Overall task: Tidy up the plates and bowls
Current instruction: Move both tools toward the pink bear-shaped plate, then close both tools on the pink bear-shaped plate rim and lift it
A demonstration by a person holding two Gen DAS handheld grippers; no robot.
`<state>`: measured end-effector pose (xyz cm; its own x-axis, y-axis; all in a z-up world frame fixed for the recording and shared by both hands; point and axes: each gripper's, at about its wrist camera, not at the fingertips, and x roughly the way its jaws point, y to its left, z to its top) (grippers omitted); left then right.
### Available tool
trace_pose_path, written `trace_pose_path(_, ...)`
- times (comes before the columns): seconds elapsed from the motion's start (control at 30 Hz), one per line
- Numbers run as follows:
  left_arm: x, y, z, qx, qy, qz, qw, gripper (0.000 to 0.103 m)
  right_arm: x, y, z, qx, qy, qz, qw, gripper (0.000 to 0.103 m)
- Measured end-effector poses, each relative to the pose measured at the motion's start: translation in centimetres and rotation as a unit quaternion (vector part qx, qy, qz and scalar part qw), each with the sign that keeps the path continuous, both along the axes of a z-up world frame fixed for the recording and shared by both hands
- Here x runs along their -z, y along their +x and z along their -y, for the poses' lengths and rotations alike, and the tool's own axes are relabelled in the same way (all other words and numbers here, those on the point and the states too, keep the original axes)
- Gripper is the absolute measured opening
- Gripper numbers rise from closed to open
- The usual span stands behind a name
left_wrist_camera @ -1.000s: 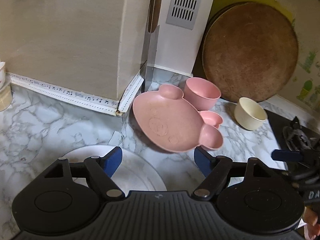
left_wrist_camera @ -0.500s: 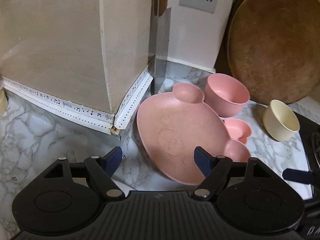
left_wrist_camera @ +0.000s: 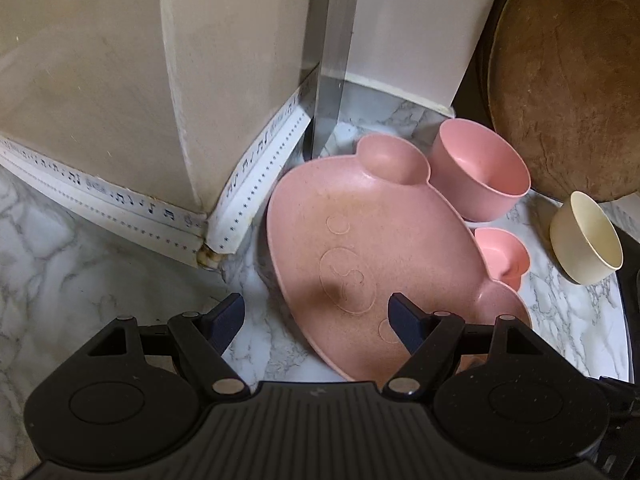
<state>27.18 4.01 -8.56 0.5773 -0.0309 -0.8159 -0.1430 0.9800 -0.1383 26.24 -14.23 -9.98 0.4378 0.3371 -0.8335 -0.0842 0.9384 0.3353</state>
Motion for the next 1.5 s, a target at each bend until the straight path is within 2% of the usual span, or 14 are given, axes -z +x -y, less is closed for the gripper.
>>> trace_pose_path(0.1,0.5,0.4,0.1,0.000,-0.006,-0.008,0.9999,0.078,0.2,0.4,0.6,0.007,-0.002,-0.005,1.000,0.074)
trace_pose_path(0.2,0.8,0.7,0.3,0.005,-0.014,-0.014,0.9998,0.066,0.4,0.1,0.7,0.003,0.003,-0.011,1.000,0.069)
trace_pose_path(0.3,1.1,0.7,0.5,0.006,-0.016,-0.022,0.9996,0.060,0.6,-0.2,0.3,-0.006,0.008,-0.015,1.000,0.066)
trace_pose_path(0.37,1.3,0.6,0.6,0.007,-0.016,-0.026,0.9995,0.044,0.7,-0.5,-0.1,-0.012,0.009,-0.015,1.000,0.064)
trace_pose_path(0.43,1.5,0.5,0.6,0.004,-0.021,-0.032,0.9992,0.033,0.6,-0.7,-0.3,-0.014,0.008,-0.011,1.000,0.062)
trace_pose_path(0.57,1.6,-0.1,0.9,0.000,-0.017,-0.037,0.9992,0.020,0.4,-0.8,-0.5,-0.012,0.013,-0.014,1.000,0.059)
trace_pose_path(0.9,1.5,-2.2,2.3,0.014,-0.060,-0.055,0.9966,0.019,0.2,-1.2,-0.3,0.032,0.005,-0.018,0.999,0.057)
trace_pose_path(0.97,1.5,-2.9,2.8,0.022,-0.074,-0.062,0.9950,0.019,0.5,-1.4,0.2,0.046,0.003,-0.036,0.998,0.054)
trace_pose_path(1.03,1.7,-3.3,3.3,0.031,-0.088,-0.074,0.9929,0.019,1.0,-1.5,0.6,0.055,0.007,-0.052,0.997,0.032)
trace_pose_path(1.17,1.9,-3.9,3.9,0.044,-0.106,-0.081,0.9901,0.019,1.0,-2.0,1.0,0.050,0.018,-0.050,0.997,0.023)
trace_pose_path(1.2,1.8,-3.9,3.8,0.046,-0.106,-0.080,0.9900,0.019,0.8,-2.1,1.0,0.042,0.024,-0.047,0.998,0.015)
trace_pose_path(1.37,1.2,-3.7,3.5,0.063,-0.103,-0.080,0.9895,0.020,0.4,-2.2,1.4,0.013,0.034,-0.048,0.998,0.015)
trace_pose_path(1.5,1.3,-3.7,3.4,0.088,-0.108,-0.094,0.9857,0.021,0.3,-2.2,1.9,-0.010,0.036,-0.050,0.998,0.015)
